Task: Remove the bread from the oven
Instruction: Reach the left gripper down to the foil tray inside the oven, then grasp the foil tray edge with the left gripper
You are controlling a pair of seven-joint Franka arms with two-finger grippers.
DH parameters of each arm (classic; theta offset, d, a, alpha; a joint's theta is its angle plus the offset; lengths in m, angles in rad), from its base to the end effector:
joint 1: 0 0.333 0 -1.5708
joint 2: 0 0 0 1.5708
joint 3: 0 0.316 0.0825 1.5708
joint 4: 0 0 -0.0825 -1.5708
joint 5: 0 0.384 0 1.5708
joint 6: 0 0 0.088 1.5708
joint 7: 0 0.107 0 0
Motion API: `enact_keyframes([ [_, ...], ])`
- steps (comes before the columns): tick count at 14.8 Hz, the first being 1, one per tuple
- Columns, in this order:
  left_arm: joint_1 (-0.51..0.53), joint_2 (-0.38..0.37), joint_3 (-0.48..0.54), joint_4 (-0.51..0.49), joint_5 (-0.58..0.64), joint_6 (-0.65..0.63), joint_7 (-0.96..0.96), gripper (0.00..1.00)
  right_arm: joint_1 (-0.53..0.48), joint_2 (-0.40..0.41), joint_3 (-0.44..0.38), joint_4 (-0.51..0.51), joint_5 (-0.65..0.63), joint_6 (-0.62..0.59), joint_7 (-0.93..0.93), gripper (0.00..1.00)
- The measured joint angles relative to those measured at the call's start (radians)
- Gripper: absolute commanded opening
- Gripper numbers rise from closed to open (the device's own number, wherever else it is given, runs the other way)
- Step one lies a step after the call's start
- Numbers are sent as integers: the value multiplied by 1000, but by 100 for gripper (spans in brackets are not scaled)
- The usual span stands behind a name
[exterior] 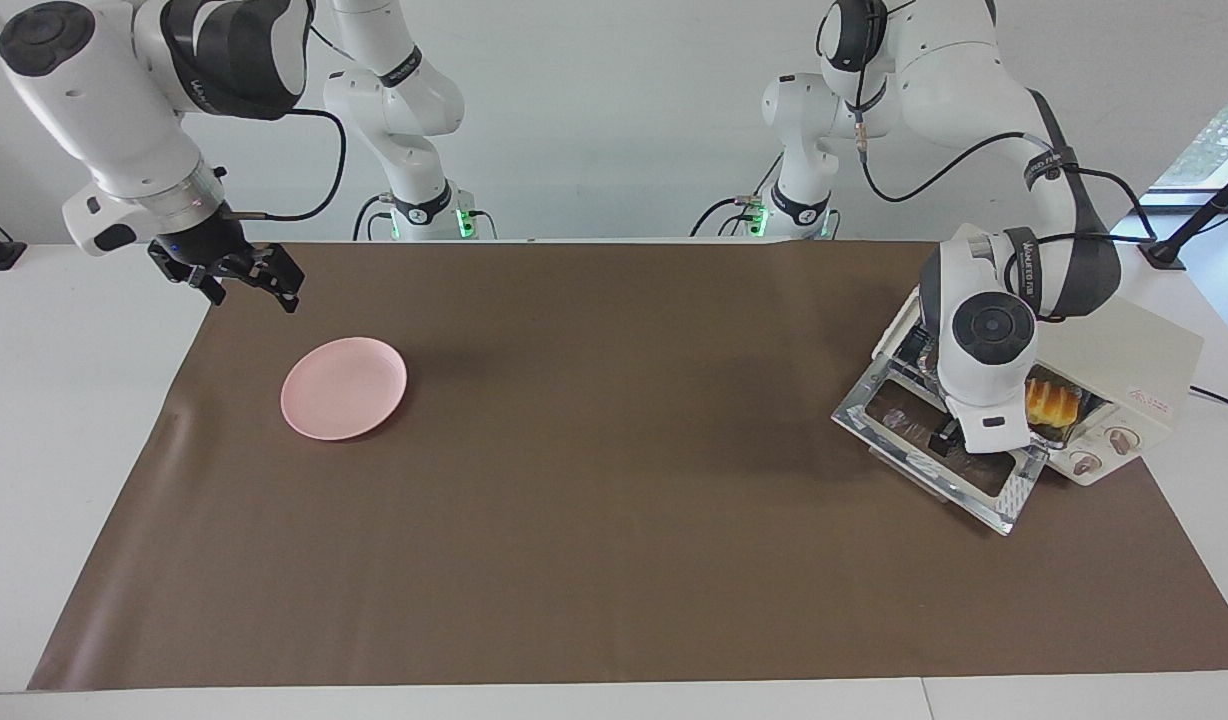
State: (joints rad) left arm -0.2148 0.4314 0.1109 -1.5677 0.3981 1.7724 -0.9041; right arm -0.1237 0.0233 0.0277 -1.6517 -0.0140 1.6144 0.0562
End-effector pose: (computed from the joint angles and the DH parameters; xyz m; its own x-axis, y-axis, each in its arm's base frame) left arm 0.6544 -0.0433 0.3863 0.7962 0.5828 0.1622 0.5882 -0.6830 -0.4331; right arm 0.5590 -0.0554 0.5770 0.9868 -0.1508 -0.0597 -0.1501 -0.9885 0.0167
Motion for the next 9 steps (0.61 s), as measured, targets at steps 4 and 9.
enact_keyframes([
  [4, 1, 1, 18, -26, 0, 26, 0, 100, 0, 0, 0, 0, 0, 0, 0, 100],
  [9, 1, 2, 28, -49, 0, 53, 0, 100, 0, 0, 0, 0, 0, 0, 0, 100],
])
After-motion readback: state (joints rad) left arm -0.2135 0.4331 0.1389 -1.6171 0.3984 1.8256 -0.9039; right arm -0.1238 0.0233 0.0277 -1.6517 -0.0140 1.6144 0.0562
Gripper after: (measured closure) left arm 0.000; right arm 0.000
